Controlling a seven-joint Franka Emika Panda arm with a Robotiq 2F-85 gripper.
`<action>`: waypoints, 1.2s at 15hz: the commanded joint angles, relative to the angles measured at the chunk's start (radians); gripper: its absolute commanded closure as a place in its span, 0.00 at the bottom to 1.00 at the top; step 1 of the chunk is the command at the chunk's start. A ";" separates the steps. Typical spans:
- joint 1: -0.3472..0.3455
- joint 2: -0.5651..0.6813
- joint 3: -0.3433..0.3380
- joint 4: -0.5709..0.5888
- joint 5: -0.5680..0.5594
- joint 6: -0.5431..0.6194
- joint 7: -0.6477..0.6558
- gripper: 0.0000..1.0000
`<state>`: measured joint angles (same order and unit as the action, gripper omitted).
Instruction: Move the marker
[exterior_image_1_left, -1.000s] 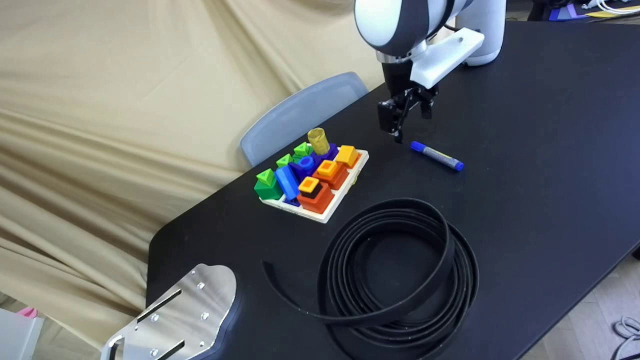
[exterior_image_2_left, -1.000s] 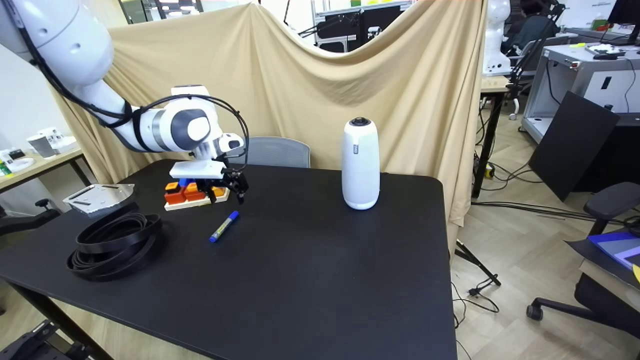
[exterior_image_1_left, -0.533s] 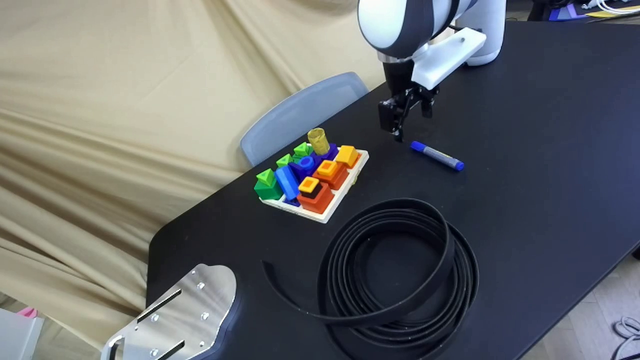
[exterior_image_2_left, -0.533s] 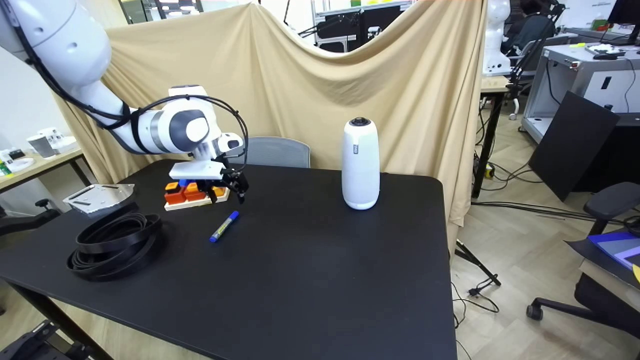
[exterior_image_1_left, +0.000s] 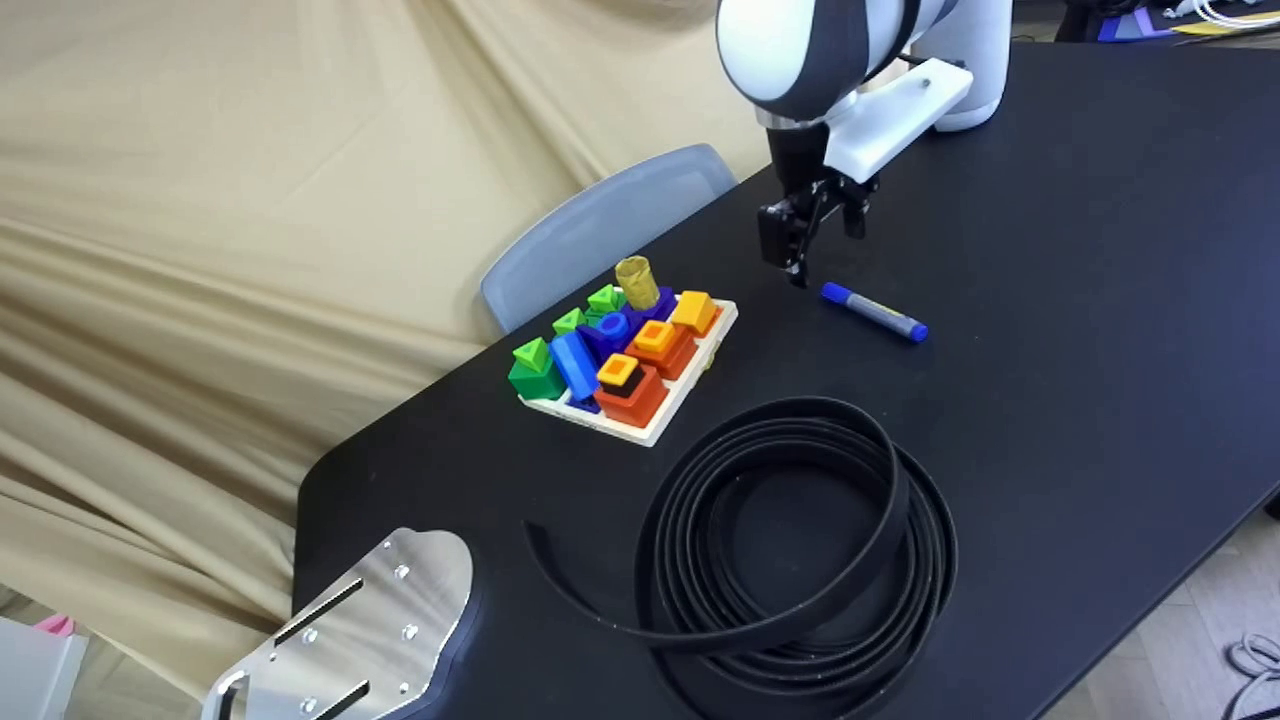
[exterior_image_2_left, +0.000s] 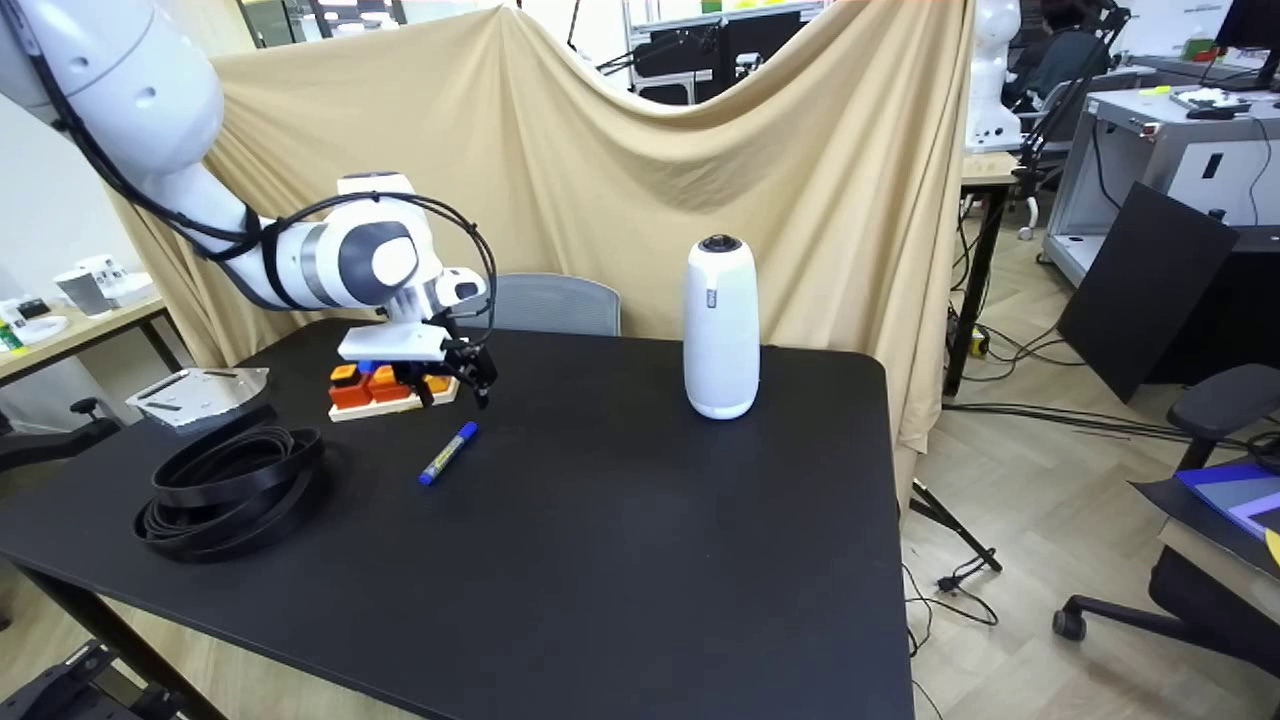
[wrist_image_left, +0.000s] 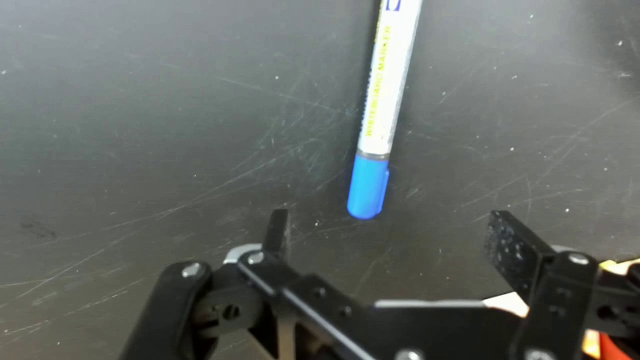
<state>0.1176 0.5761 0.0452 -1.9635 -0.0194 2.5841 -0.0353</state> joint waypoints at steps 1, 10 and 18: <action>0.016 0.002 -0.007 -0.025 -0.027 0.044 0.033 0.00; 0.040 0.009 -0.023 -0.075 -0.030 0.093 0.061 0.00; 0.035 0.009 -0.029 -0.102 -0.022 0.087 0.070 0.58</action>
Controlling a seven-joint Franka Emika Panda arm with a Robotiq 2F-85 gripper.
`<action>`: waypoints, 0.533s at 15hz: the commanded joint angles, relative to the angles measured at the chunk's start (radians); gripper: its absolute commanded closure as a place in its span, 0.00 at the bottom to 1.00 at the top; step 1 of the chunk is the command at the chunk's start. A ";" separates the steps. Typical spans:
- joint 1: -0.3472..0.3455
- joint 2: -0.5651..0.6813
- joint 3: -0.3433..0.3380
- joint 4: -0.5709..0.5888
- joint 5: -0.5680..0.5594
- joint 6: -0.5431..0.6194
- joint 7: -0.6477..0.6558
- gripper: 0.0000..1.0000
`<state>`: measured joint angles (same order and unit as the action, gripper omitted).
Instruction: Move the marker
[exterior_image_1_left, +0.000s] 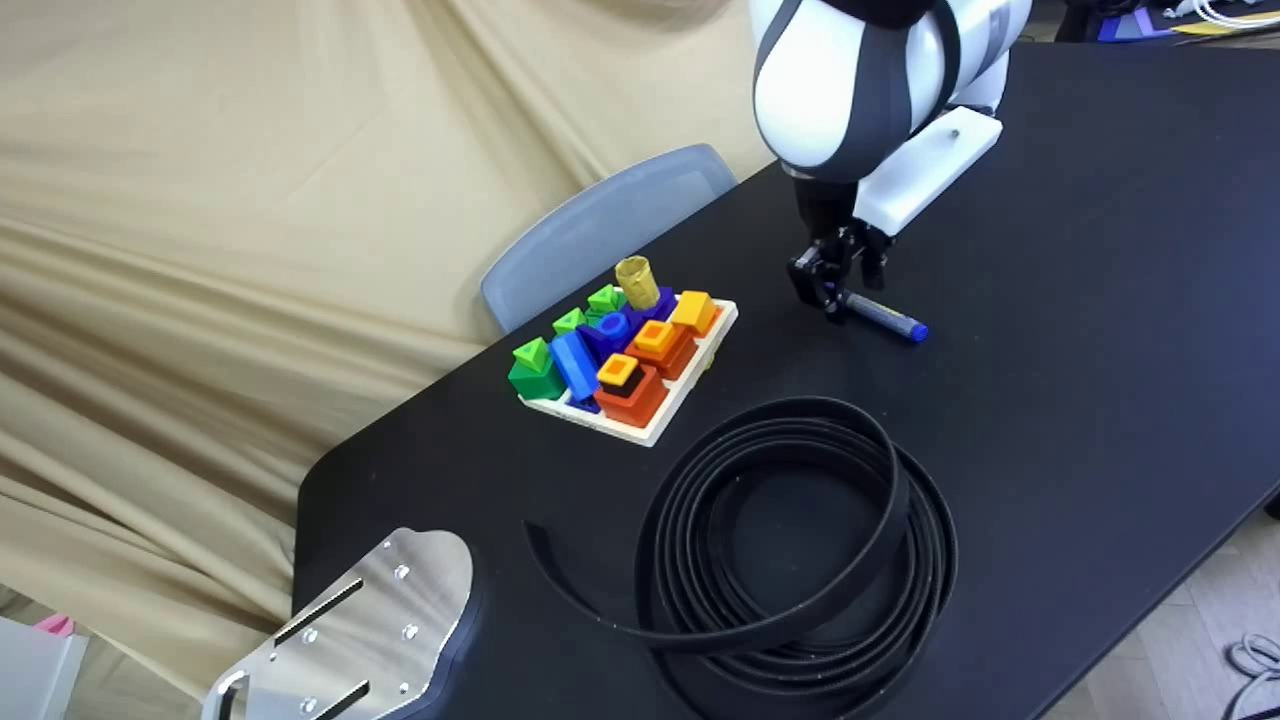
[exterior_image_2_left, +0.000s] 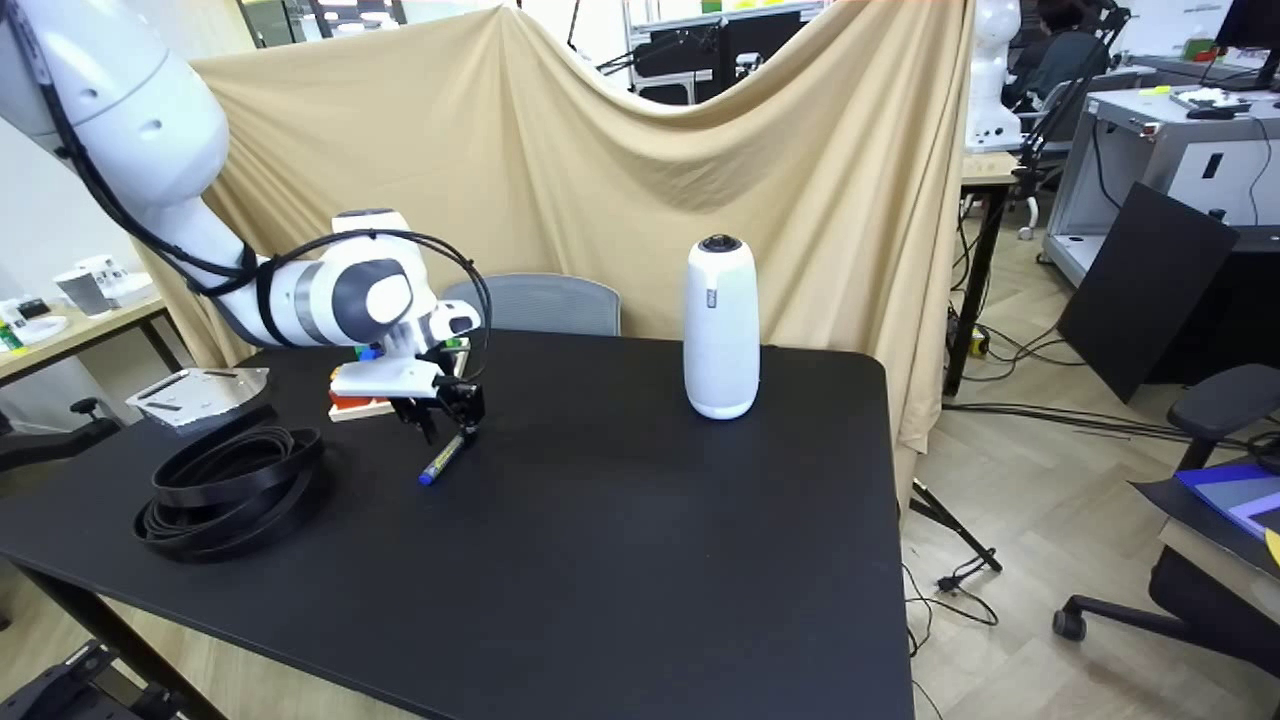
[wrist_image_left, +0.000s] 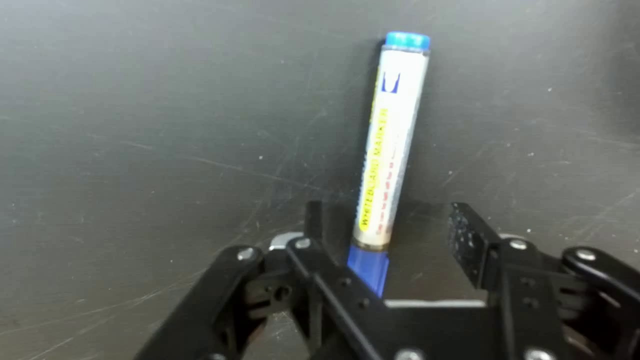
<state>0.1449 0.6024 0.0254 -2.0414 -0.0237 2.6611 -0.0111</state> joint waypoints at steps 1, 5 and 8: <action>0.007 -0.018 -0.009 -0.026 -0.018 0.010 0.045 0.66; 0.004 -0.027 -0.005 -0.029 -0.016 0.007 0.039 0.92; 0.003 -0.069 -0.013 -0.060 -0.027 -0.006 0.033 0.95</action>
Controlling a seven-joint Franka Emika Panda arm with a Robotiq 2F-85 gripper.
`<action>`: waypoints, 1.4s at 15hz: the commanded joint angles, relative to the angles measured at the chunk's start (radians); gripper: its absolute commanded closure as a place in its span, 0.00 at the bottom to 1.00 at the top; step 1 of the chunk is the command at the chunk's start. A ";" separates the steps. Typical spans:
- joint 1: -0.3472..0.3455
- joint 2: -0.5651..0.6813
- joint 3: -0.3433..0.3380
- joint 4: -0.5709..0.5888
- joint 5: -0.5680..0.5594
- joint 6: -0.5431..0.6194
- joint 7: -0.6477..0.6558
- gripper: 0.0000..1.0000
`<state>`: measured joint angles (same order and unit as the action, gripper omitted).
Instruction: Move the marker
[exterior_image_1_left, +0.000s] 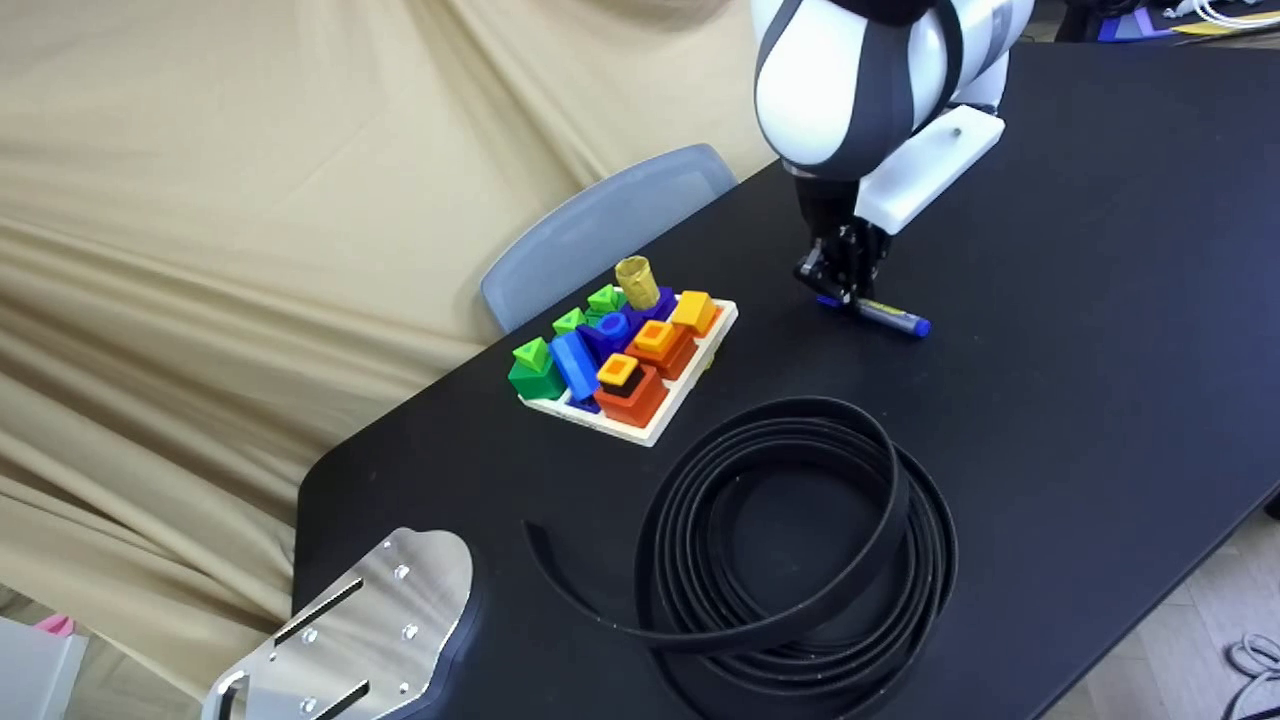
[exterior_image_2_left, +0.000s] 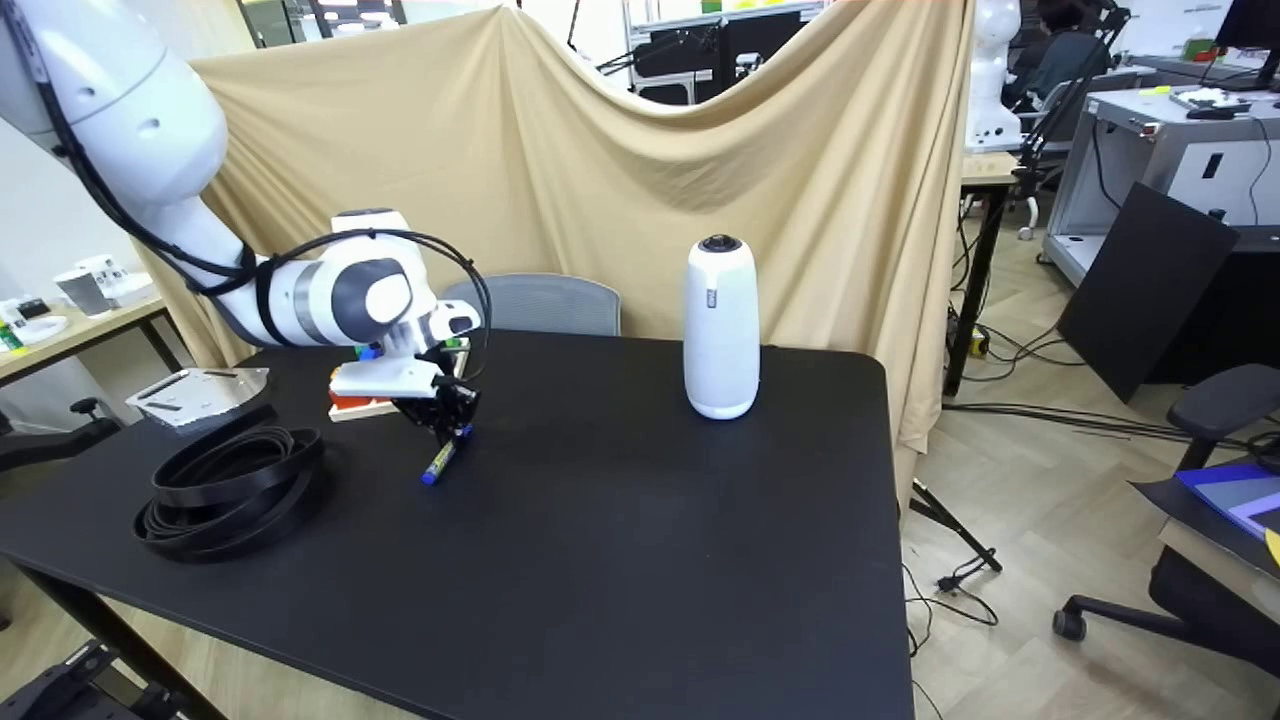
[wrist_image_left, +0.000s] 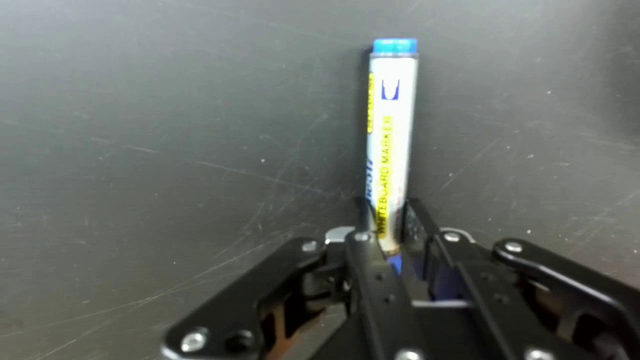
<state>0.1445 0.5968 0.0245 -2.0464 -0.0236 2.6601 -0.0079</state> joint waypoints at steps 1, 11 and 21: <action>0.002 -0.094 -0.018 -0.082 -0.033 -0.002 0.028 0.95; -0.058 -0.321 -0.135 -0.378 -0.091 0.060 0.093 0.95; -0.167 -0.221 -0.052 -0.454 0.031 0.328 0.019 0.95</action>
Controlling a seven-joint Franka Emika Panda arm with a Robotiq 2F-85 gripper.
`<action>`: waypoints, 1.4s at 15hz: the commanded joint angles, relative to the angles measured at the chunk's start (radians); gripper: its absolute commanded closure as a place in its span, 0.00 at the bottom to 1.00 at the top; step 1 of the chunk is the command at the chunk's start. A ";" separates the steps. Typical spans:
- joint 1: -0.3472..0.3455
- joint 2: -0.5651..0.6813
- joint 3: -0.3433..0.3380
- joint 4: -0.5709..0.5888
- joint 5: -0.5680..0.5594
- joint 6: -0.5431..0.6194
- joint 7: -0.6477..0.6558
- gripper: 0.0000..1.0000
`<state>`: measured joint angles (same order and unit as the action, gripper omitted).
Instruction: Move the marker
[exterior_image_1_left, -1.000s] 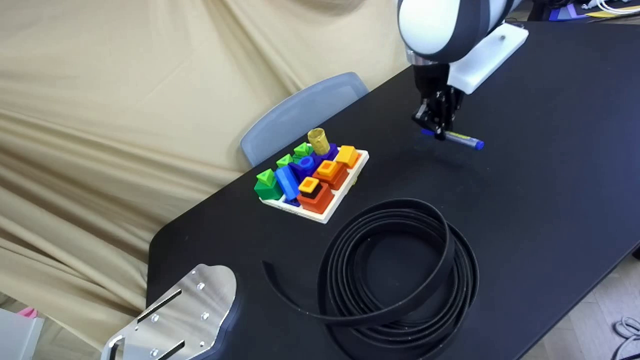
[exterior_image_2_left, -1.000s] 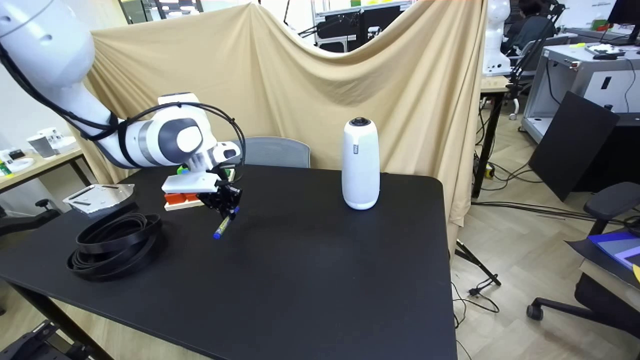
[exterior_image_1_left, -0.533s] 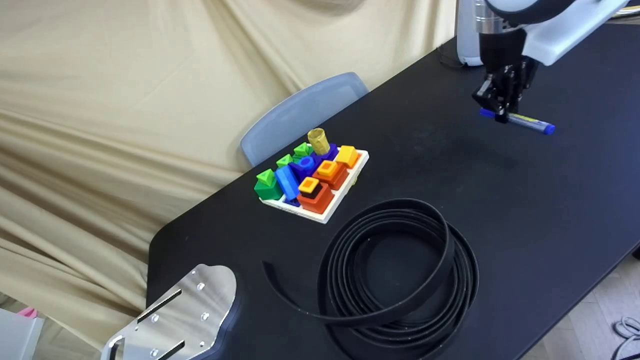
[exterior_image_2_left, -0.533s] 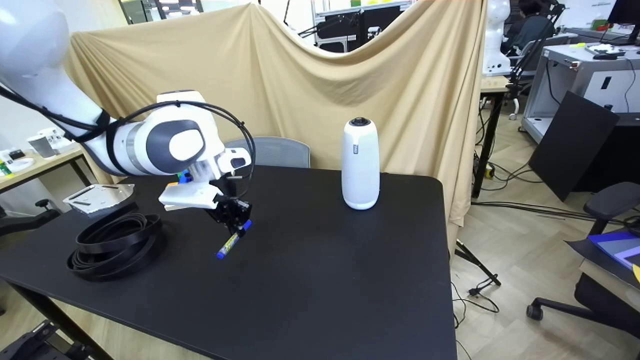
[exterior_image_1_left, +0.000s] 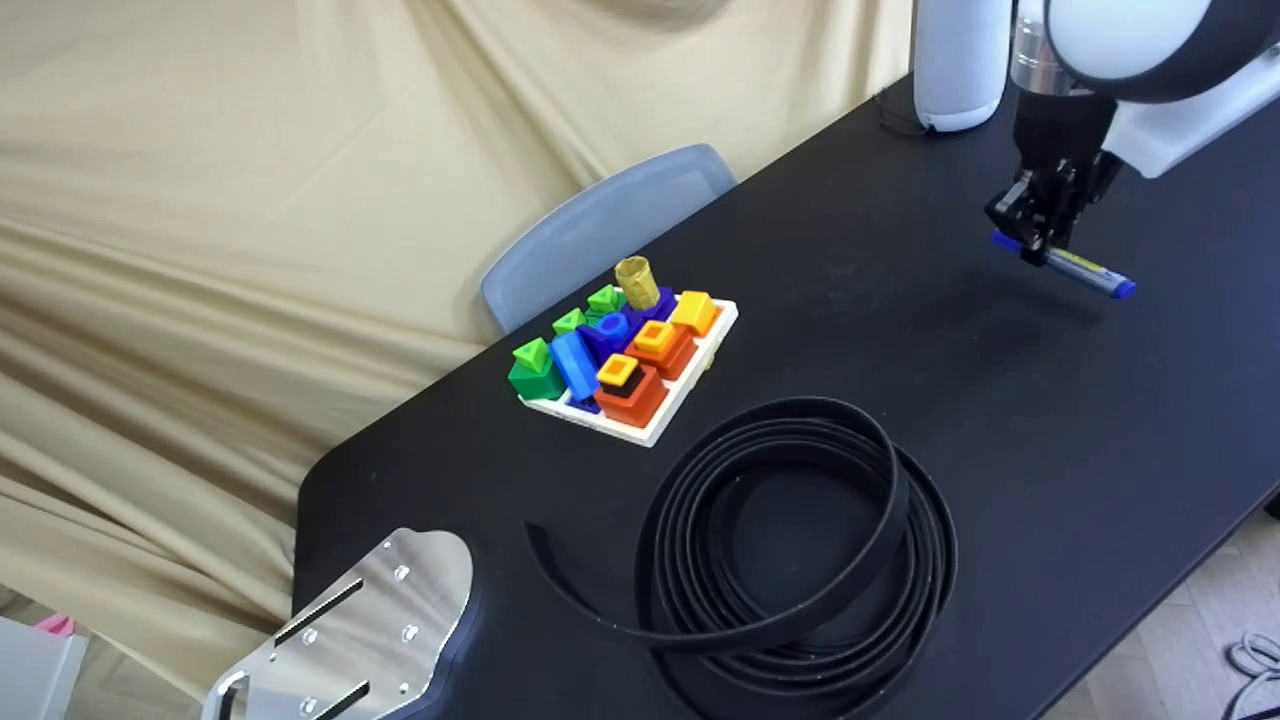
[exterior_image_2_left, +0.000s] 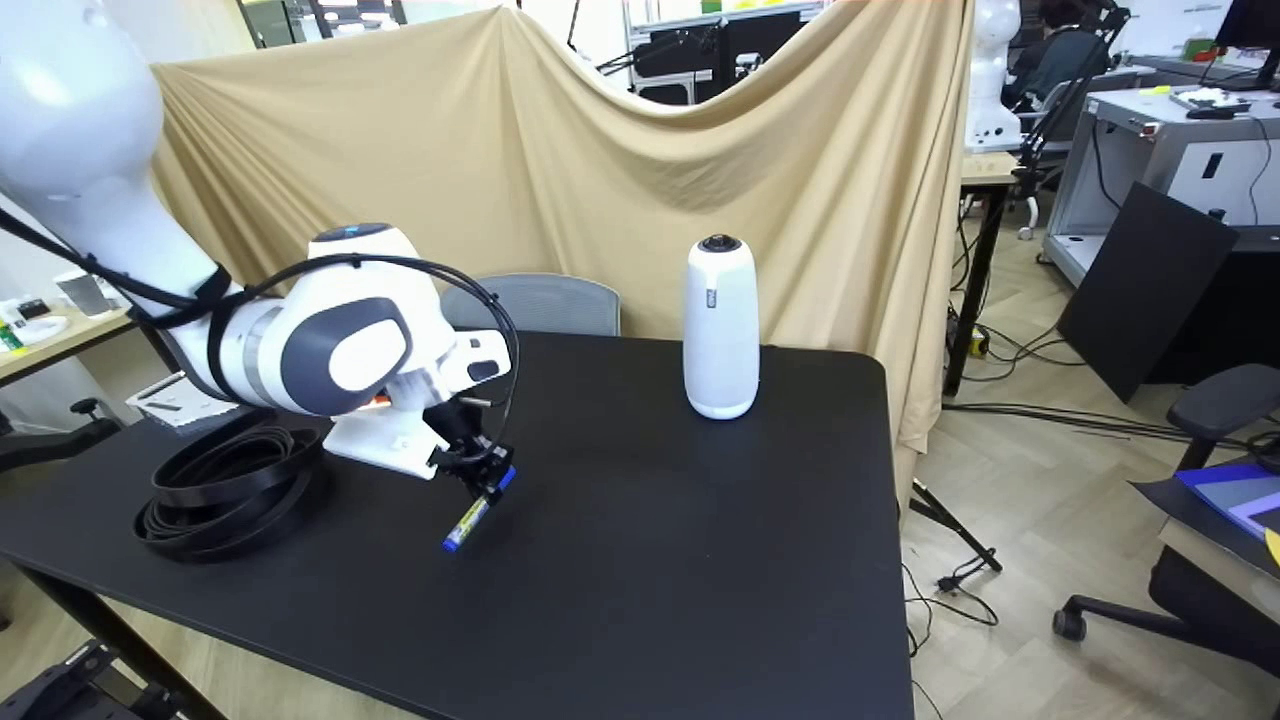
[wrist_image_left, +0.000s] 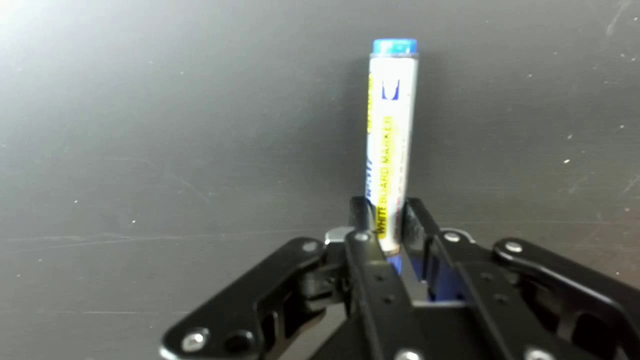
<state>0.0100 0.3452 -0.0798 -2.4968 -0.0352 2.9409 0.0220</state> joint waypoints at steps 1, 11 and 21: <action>-0.041 0.048 0.071 0.005 0.059 0.049 -0.015 0.95; -0.111 0.062 0.186 0.027 0.143 0.034 -0.064 0.02; -0.024 -0.046 0.091 0.016 0.072 -0.048 -0.030 0.00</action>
<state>-0.0345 0.3327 0.0431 -2.4674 0.0621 2.9237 -0.0329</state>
